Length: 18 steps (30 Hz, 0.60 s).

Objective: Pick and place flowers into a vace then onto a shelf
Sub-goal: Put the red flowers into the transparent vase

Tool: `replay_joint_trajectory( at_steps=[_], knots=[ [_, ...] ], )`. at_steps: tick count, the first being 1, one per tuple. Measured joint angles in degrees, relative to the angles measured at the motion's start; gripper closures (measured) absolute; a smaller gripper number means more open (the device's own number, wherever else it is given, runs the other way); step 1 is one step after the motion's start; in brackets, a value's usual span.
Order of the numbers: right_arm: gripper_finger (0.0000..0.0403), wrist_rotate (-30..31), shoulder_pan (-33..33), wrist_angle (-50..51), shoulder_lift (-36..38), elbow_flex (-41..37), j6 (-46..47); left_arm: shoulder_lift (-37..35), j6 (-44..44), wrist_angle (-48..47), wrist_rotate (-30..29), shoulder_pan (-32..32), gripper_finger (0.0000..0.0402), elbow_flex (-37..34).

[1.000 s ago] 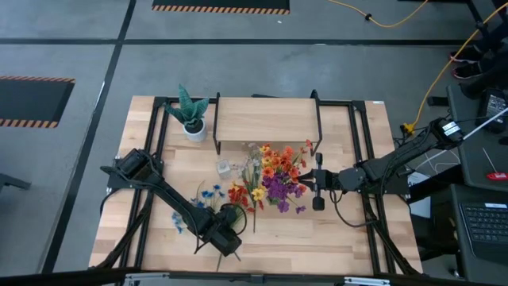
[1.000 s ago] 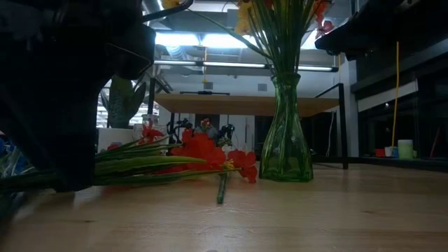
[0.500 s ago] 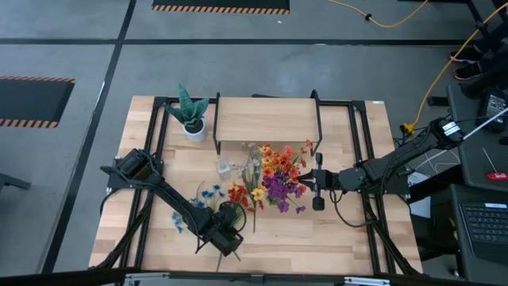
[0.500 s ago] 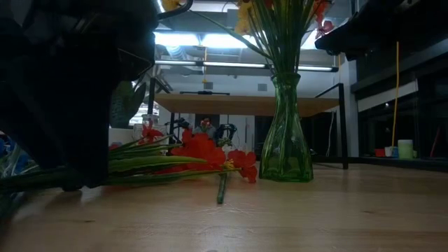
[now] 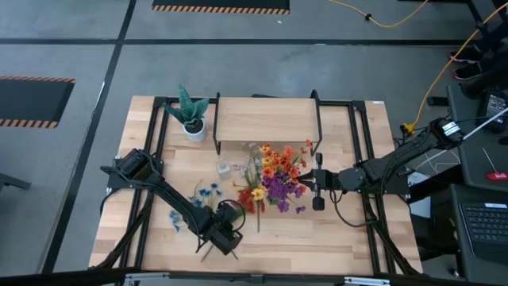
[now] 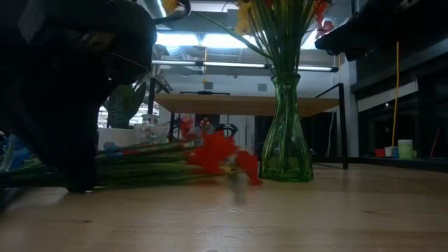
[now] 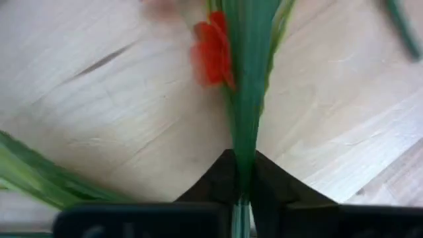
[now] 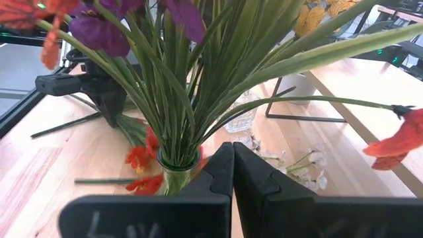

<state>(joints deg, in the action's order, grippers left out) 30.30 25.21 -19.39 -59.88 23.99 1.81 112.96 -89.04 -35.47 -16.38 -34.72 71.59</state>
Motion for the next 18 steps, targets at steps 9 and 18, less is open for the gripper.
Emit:
replay_joint_trajectory(
  at_steps=[9,18],
  knots=[
    [0.0393,-0.05,0.0,0.01,0.0,0.0,0.84,-3.95,1.2,-0.56,-1.08,-1.33,0.0385,-0.07],
    [0.0393,-0.09,0.0,0.09,0.0,0.0,0.82,-10.62,-2.76,-8.92,-2.18,-4.61,0.0388,-0.04]
  ],
)
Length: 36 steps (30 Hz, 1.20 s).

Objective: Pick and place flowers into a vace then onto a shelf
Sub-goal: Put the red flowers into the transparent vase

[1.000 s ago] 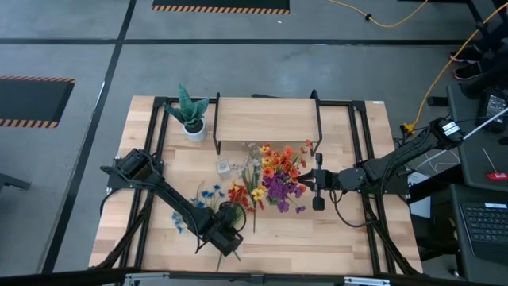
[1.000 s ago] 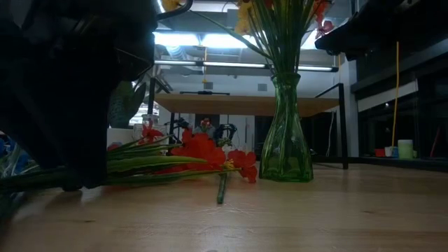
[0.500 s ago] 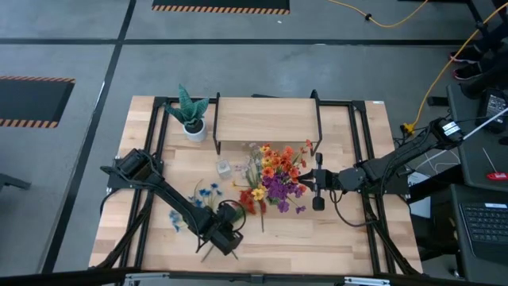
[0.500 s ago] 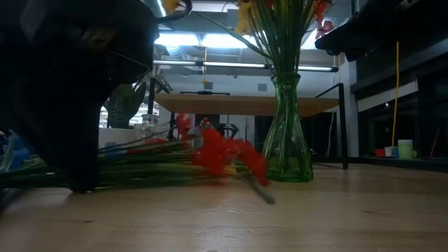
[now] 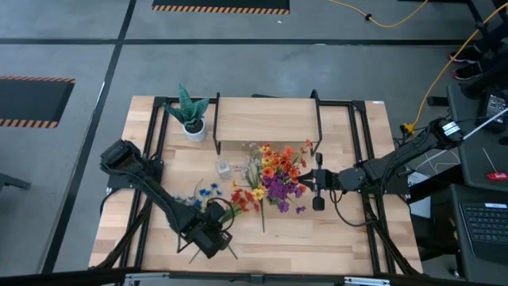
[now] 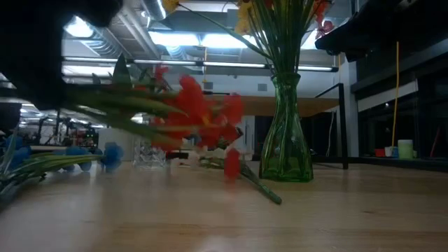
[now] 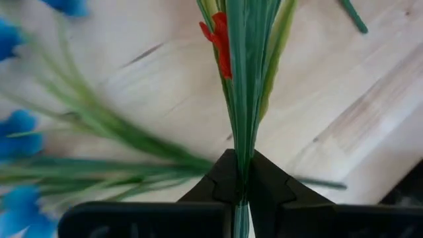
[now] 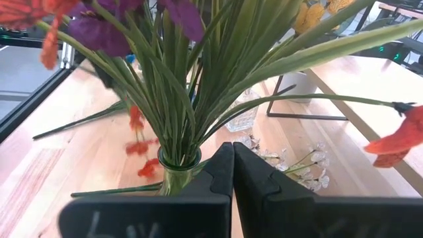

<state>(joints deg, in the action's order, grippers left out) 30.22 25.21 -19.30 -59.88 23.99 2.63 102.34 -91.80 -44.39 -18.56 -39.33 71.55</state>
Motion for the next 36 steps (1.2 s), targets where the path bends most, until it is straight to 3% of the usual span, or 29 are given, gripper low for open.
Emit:
replay_joint_trajectory(
  at_steps=[6,16,24,31,36],
  knots=[
    [0.0393,0.0,0.26,0.39,0.0,0.0,0.12,-3.06,-3.0,-7.53,-3.82,-3.39,0.0389,0.02],
    [0.0393,0.01,0.61,0.37,0.0,0.0,0.22,-9.37,-3.51,-10.23,-12.68,-7.54,0.0389,0.04],
    [0.0393,0.0,0.63,0.37,0.0,0.0,0.36,-15.79,-11.95,-26.55,-21.85,-8.52,0.0389,0.07],
    [0.0393,0.01,0.63,0.29,0.0,0.0,-1.66,-19.55,-12.89,-36.36,-36.95,-6.15,0.0389,0.07],
    [0.0393,0.13,0.52,-1.27,0.0,0.0,-2.91,-20.34,-6.72,-36.54,-49.03,-3.71,0.0389,0.06]
  ],
)
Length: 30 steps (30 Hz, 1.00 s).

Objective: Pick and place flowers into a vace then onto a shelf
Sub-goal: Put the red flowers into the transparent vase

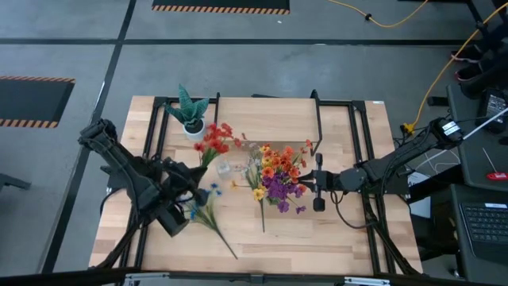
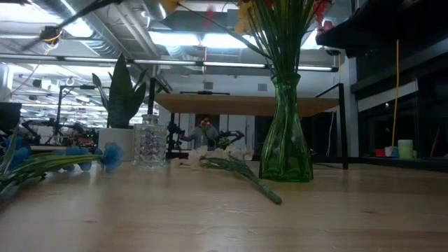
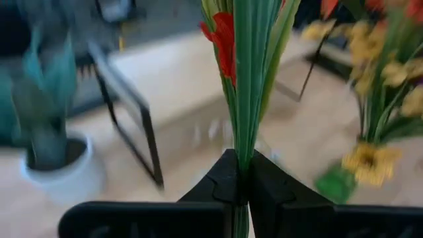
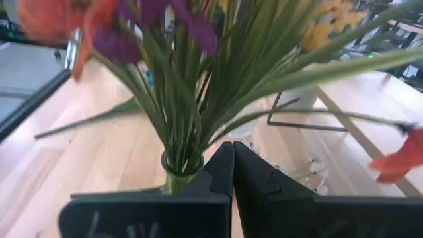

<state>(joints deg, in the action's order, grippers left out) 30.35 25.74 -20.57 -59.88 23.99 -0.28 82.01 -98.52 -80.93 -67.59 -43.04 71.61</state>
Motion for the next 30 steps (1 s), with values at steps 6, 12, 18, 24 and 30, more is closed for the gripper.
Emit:
replay_joint_trajectory(
  at_steps=[6,12,18,24,30],
  knots=[
    [0.0393,0.02,0.41,-1.42,0.0,0.0,0.48,0.38,-1.22,2.0,-7.55,2.0,0.0389,-4.32],
    [0.0393,-0.44,0.46,-1.43,0.0,0.0,3.24,0.38,-1.67,8.13,-9.41,2.61,0.0394,-9.1],
    [0.0393,-0.48,0.46,-1.51,0.0,0.0,3.02,-0.62,11.31,16.31,-0.72,3.87,0.0394,-9.35],
    [0.0393,-0.48,0.44,-2.23,0.0,0.0,2.57,-6.14,37.73,30.78,0.99,5.43,0.0394,-9.35],
    [0.0393,-0.52,0.44,-3.04,0.0,0.0,-2.49,-13.86,47.11,37.58,-3.45,6.8,0.0394,-13.94]
  ],
)
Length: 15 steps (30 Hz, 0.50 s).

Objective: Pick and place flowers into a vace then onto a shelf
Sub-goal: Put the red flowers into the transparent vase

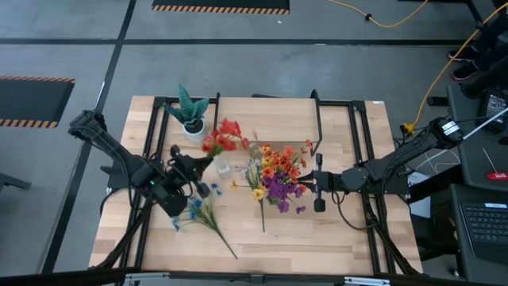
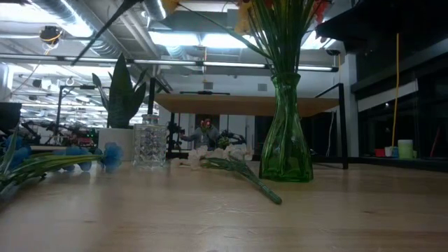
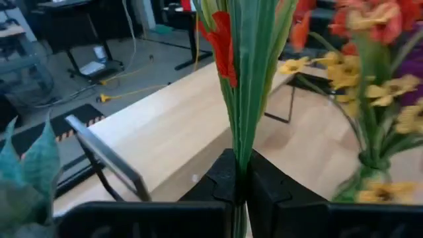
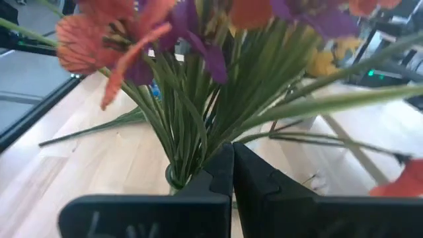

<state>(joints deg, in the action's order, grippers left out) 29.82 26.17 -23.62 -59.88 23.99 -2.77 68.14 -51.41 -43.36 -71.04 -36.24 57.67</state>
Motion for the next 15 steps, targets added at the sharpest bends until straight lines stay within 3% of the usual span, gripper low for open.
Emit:
replay_joint_trajectory(
  at_steps=[4,7,11,15],
  knots=[
    [0.0393,0.0,0.0,-2.06,0.0,0.0,-3.75,-4.99,3.96,10.45,3.26,1.52,0.0394,-8.54],
    [0.0393,-0.02,-0.11,-4.0,0.0,0.0,-6.39,-8.8,15.71,24.78,5.79,2.69,0.0394,-14.27],
    [0.0393,-0.06,-0.11,-5.56,0.0,0.0,-5.21,-13.26,35.28,46.83,15.61,5.16,0.0394,-21.32],
    [0.0393,-0.09,-0.11,-5.36,0.0,0.0,-3.69,-15.88,47.8,66.46,21.24,8.97,0.0394,-29.26]
  ],
)
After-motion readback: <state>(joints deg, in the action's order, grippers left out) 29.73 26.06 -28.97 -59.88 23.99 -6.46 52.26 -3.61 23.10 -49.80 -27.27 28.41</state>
